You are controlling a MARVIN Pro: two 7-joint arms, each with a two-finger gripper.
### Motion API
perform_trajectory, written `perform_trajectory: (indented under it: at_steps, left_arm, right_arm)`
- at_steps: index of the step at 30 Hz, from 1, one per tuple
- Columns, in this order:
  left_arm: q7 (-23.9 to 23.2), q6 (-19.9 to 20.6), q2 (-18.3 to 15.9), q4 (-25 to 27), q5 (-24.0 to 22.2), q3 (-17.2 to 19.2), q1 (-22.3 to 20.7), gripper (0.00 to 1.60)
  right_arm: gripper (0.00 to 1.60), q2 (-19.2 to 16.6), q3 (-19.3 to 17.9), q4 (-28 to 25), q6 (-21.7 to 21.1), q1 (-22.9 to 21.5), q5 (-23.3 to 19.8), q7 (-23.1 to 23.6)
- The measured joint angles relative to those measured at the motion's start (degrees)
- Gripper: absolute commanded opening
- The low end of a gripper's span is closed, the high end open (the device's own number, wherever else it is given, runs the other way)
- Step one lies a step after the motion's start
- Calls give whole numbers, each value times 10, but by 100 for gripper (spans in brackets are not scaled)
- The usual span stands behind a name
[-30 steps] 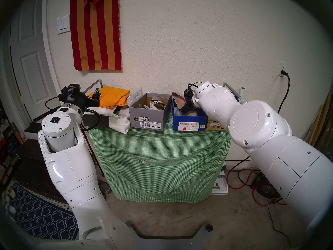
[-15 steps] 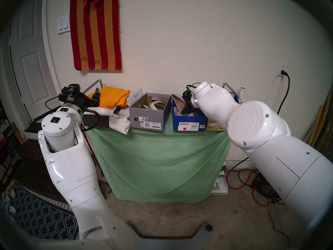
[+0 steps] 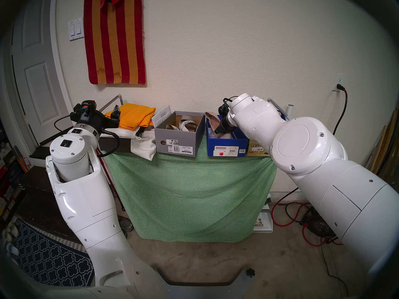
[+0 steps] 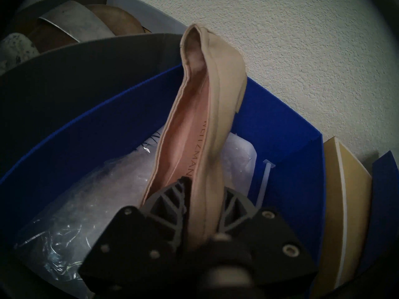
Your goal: Put shoes into shoe box
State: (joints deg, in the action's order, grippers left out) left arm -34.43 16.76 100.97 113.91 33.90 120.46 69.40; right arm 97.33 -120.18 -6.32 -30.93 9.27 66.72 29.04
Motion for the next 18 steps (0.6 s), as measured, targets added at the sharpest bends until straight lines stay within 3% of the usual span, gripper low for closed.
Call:
perform_trajectory:
  at_steps: [18]
  left_arm:
    - [-2, -1, 2, 0, 2, 2, -1, 160]
  right_arm:
    - [0, 11, -57, -11, -101, -6, -34, -22]
